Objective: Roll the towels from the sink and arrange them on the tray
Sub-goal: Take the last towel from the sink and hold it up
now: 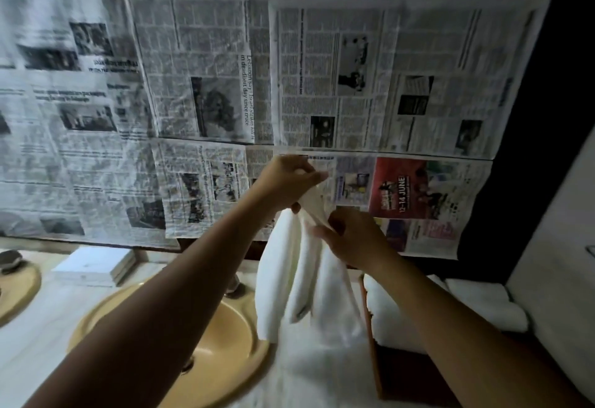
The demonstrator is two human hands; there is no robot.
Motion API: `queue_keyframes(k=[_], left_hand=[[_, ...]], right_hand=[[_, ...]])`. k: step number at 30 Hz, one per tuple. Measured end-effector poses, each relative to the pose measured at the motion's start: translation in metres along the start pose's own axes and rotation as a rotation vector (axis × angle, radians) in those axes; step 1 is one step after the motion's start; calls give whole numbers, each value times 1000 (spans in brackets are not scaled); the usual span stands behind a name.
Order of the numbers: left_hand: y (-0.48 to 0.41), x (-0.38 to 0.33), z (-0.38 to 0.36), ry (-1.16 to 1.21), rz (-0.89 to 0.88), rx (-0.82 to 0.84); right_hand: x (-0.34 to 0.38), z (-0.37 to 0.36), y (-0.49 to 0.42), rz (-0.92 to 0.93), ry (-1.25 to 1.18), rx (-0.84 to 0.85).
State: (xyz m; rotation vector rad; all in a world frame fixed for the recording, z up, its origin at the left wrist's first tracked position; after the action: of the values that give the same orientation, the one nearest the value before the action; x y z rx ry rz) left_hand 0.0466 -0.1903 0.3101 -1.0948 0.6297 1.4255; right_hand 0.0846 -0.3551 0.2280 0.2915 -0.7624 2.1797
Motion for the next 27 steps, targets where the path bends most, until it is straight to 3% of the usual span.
queue_keyframes(k=[5, 8, 12, 14, 17, 22, 27], left_hand=[[-8, 3, 27, 185, 81, -17], [-17, 4, 46, 365, 80, -67], [-32, 33, 51, 394, 144, -100], [-36, 52, 45, 255, 171, -70], [-22, 56, 29, -6, 88, 83], [36, 20, -3, 271, -47, 439], [71, 10, -19, 356, -77, 446]], right_hand=[[-46, 3, 2, -137, 101, 44], [-78, 4, 8, -241, 121, 172], [-90, 33, 0, -411, -221, 60], [-71, 61, -15, -433, -542, -7], [-25, 98, -40, -344, -1012, 37], [37, 110, -59, -399, -1324, 25], [60, 118, -67, -233, -1627, 24]])
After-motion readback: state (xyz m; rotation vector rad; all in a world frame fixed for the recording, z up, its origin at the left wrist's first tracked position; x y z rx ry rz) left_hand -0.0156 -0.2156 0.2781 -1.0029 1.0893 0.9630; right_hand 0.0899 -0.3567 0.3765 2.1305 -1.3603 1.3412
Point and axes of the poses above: each hand's wrist, its own y-axis away from the middle knuckle, its own z-axis out of the back of the hand, x = y × z, the point moved 2 cm from there along -y, towards the middle knuckle, and after that the axes turned 6 degrees about z, right-handed, at the moved point
